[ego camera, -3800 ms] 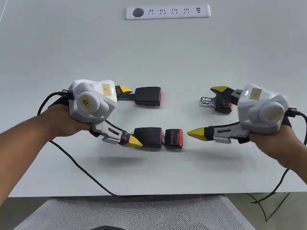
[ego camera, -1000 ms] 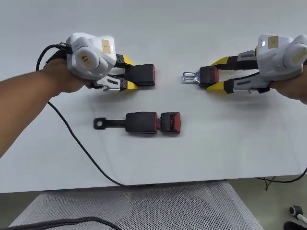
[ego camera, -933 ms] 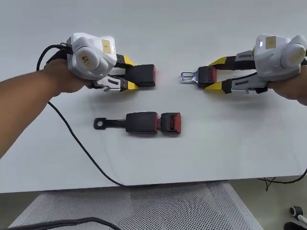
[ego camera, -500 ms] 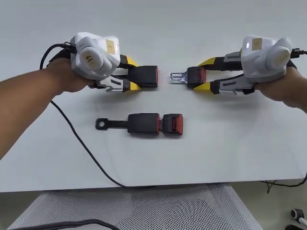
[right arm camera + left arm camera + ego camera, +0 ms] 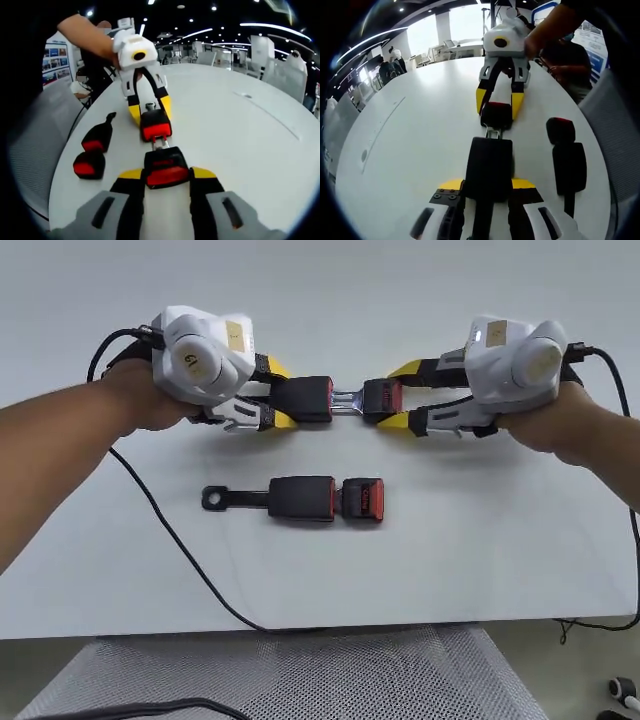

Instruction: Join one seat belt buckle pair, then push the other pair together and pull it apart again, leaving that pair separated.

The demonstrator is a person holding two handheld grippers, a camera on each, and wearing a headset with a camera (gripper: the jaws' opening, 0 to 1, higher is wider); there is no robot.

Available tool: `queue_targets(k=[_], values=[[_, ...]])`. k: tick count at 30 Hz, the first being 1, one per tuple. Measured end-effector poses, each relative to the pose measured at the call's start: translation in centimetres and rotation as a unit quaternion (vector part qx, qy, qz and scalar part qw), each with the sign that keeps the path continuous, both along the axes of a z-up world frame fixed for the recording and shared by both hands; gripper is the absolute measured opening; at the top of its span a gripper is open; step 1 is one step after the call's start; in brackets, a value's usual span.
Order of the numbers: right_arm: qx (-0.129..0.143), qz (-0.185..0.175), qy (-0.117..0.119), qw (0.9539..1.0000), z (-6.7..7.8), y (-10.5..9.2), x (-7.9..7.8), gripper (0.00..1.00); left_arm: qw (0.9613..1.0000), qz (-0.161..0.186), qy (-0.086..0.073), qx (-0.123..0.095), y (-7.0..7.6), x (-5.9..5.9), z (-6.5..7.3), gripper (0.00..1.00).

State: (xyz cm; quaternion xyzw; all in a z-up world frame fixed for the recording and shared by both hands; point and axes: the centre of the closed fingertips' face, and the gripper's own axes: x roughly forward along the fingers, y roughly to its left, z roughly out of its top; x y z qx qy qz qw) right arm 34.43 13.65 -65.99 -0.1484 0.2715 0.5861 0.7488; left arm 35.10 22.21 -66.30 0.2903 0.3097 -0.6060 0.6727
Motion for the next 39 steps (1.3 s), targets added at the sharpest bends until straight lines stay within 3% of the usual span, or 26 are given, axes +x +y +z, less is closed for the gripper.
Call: queue_targets(k=[5,8,16,18,21,27,39], values=[[-0.008,0.004,0.005,1.0,-0.2,1.4,-0.3,0.34,1.0,-0.008,0.0,0.006,-0.1,-0.2,0.0,0.34],[-0.004,0.001,0.005,1.0,-0.1,0.7,-0.3,0.34,0.9999,-0.008,-0.001,0.007,-0.1,-0.1,-0.1,0.34],[-0.006,-0.007,0.016,0.9998,0.0,1.1,0.1,0.34,0.9998,-0.015,-0.001,0.015,-0.2,-0.2,-0.1,0.34],[0.013,-0.023,0.038,0.9989,0.2,2.2,0.0,0.34,0.9998,-0.015,-0.001,0.016,-0.2,-0.3,-0.1,0.33],[-0.01,-0.022,0.017,0.9996,-0.1,2.7,0.2,0.34,0.9996,-0.018,-0.002,0.023,-0.3,-0.3,-0.1,0.33],[-0.006,-0.035,0.026,0.999,-0.2,3.0,0.4,0.34,0.9995,-0.025,-0.002,0.02,-0.4,-0.4,0.0,0.33],[-0.021,-0.04,0.024,0.9987,-0.2,3.0,0.7,0.34,0.9988,-0.044,-0.001,0.022,-0.5,-0.5,0.0,0.33]])
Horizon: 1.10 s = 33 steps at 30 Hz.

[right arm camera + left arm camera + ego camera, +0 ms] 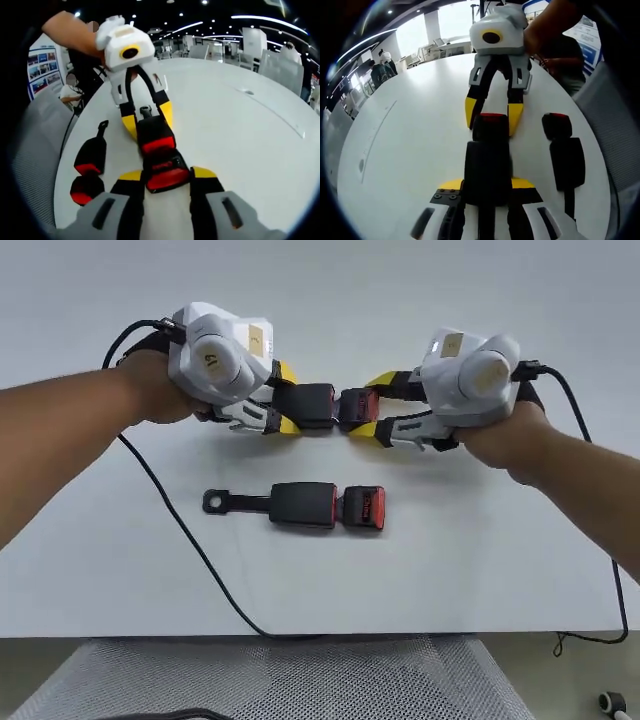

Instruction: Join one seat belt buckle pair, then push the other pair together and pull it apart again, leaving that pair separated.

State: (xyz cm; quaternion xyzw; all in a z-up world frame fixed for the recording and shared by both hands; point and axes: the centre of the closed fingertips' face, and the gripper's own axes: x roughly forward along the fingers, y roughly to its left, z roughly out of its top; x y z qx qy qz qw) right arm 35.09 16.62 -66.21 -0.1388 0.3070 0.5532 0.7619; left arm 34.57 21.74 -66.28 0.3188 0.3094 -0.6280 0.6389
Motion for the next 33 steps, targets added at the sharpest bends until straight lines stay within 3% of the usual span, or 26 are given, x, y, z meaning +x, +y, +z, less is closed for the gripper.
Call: queue_targets(k=[10,33], values=[[-0.01,0.003,-0.004,0.9999,0.0,0.02,-0.12,0.34,0.9998,-0.019,0.0,0.01,0.11,0.04,0.01,0.33],[-0.012,0.005,-0.012,0.9998,0.09,0.06,-0.51,0.34,0.9996,-0.026,0.001,0.013,0.28,0.0,-0.05,0.33]])
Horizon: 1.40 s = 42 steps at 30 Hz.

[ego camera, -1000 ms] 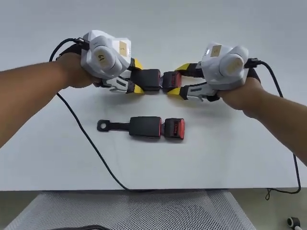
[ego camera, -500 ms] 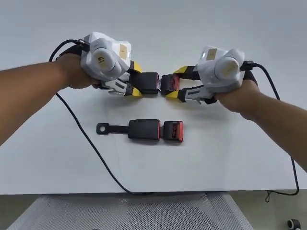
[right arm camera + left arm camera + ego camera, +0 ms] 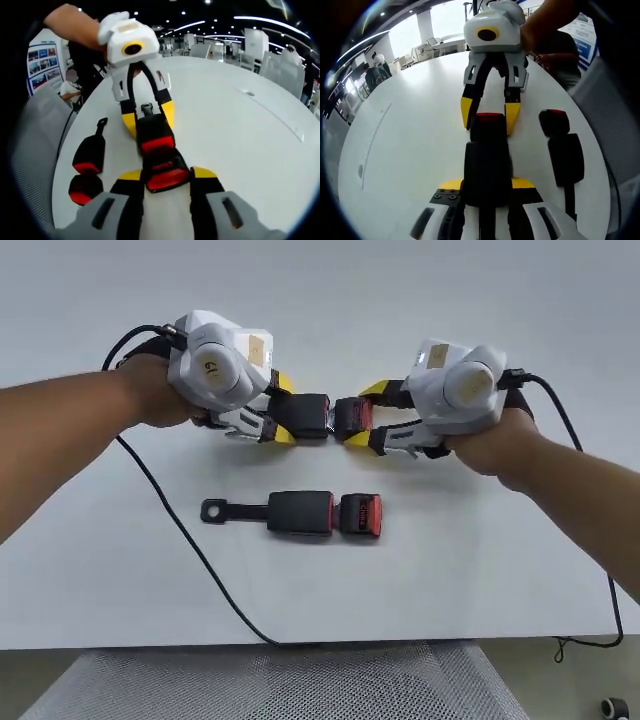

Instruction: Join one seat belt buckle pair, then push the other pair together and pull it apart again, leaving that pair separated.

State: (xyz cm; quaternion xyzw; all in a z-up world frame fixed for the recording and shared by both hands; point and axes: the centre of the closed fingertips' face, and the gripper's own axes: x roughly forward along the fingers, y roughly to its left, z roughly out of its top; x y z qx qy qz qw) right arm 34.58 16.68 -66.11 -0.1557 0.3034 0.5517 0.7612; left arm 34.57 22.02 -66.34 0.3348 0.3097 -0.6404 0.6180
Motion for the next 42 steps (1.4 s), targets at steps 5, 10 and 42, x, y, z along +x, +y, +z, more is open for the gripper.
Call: queue_targets(k=[5,10,42], values=[[-0.001,-0.001,-0.001,1.0,0.0,0.0,0.0,0.34,1.0,-0.002,-0.001,0.001,0.0,0.0,0.0,0.33],[-0.001,0.003,-0.004,1.0,0.0,0.0,0.0,0.35,0.9999,-0.01,0.0,0.007,0.1,0.0,0.0,0.34],[-0.024,0.013,-0.013,0.9995,0.6,-6.7,-1.3,0.35,0.9999,0.009,0.007,-0.002,0.2,0.1,0.4,0.35]])
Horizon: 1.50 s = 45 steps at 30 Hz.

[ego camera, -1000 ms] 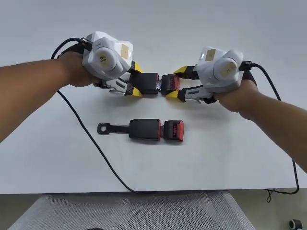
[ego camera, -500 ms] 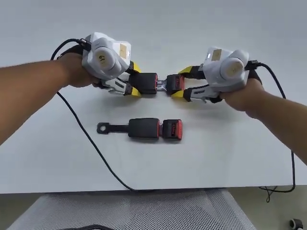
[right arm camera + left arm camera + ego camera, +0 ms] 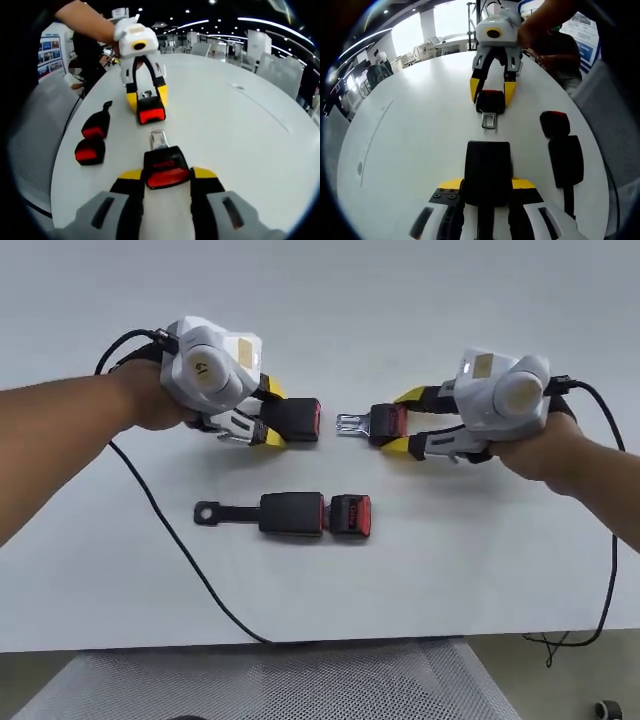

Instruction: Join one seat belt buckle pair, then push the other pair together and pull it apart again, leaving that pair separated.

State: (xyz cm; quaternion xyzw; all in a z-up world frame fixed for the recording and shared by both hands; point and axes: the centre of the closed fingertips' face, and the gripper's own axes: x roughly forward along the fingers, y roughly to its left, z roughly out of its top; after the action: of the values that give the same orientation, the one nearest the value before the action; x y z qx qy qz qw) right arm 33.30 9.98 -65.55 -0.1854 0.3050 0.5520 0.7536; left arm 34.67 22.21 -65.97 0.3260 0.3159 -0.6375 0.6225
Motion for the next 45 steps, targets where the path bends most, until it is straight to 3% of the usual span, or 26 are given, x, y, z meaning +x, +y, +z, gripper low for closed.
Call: queue_targets(k=[3,9,28,31,36,45], values=[[0.002,0.001,-0.005,1.0,0.1,-0.8,0.0,0.35,1.0,0.0,0.0,0.001,0.0,0.0,0.0,0.35],[-0.02,0.016,-0.012,0.9996,0.1,-3.0,-0.5,0.35,1.0,-0.001,0.0,0.001,0.0,0.0,0.0,0.35],[-0.032,0.015,-0.004,0.9994,-0.1,-7.8,-1.6,0.36,1.0,0.002,0.001,-0.003,0.0,0.0,0.0,0.35],[-0.045,0.019,-0.003,0.9988,-0.3,-8.5,-1.6,0.36,1.0,0.003,0.001,-0.004,0.0,0.0,0.0,0.35],[-0.047,0.02,0.001,0.9987,-0.3,-9.3,-1.2,0.36,1.0,0.005,0.002,-0.004,0.0,0.0,0.0,0.35],[-0.058,0.023,0.0,0.998,-0.3,-8.9,-0.3,0.39,0.9999,0.012,0.003,0.005,0.0,-0.1,-0.1,0.35]])
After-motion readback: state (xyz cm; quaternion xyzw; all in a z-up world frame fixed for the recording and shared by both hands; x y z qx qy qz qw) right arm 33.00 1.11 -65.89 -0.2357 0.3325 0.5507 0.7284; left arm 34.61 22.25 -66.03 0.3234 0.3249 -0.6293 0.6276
